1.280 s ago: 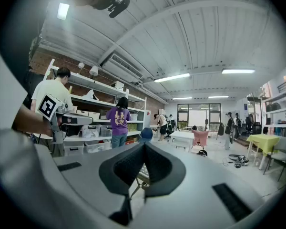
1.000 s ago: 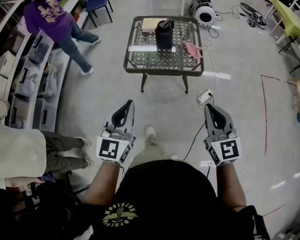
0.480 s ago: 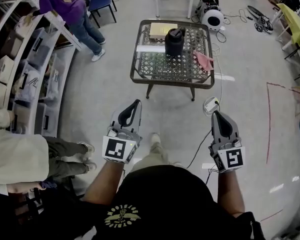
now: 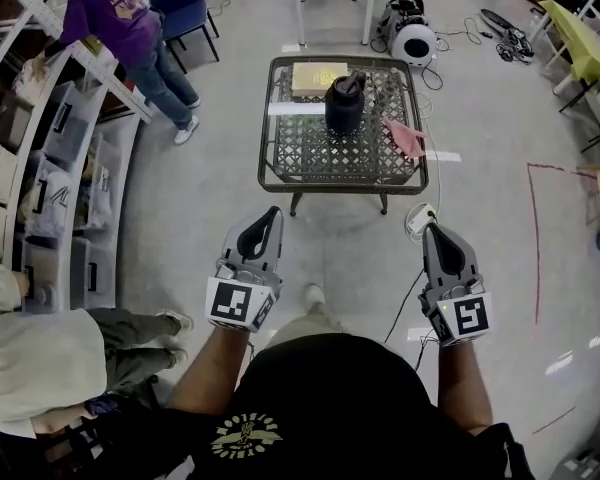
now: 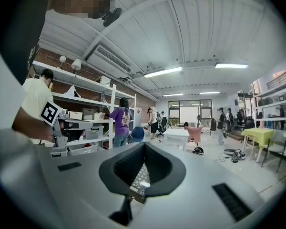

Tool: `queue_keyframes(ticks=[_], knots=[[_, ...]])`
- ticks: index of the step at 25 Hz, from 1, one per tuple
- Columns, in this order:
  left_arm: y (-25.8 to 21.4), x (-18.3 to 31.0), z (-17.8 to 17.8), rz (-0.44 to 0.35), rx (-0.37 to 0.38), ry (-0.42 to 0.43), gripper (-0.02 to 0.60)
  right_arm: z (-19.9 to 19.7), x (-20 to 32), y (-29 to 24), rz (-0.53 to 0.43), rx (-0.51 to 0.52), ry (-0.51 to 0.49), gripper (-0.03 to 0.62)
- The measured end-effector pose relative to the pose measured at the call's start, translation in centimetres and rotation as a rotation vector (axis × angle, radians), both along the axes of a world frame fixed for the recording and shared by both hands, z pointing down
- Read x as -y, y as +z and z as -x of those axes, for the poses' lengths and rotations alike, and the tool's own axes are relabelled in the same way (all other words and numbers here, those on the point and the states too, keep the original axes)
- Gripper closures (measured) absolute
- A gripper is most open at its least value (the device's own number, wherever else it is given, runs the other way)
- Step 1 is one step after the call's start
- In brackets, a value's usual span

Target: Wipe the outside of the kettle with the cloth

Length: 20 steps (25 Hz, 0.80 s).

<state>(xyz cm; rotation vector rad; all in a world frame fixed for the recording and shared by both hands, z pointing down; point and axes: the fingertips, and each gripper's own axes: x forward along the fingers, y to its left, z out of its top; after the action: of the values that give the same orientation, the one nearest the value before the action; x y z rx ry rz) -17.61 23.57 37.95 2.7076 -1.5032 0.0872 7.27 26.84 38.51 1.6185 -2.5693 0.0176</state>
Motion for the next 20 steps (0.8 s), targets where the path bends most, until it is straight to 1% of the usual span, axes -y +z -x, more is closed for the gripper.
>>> queue_keyframes(ticks=[3,8,10,15,20], knots=[[-0.3,2.0,0.7,-0.009,-0.015,0.033,0.572,0.6,1.4,-0.5,0.001,-0.008,0.018,0.583],[0.0,4.3,1.2,0.025,-0.013,0.091,0.572,1.5,3.1,-1.6,-0.009,-0.008,0.051,0.583],[0.2,5.1,1.4,0.026,-0.012,0.109,0.572,1.9,3.5,-1.6,-0.006,-0.01,0.061,0.583],[0.4,6.5,1.6,0.014,-0.032,0.119,0.572,2.4,3.7,-1.6,0.008,-0.024,0.074,0.583],[1.0,6.3,1.4,0.017,-0.026,0.131,0.572,2.2,3.9,-1.6,0.004,-0.027,0.079,0.583]])
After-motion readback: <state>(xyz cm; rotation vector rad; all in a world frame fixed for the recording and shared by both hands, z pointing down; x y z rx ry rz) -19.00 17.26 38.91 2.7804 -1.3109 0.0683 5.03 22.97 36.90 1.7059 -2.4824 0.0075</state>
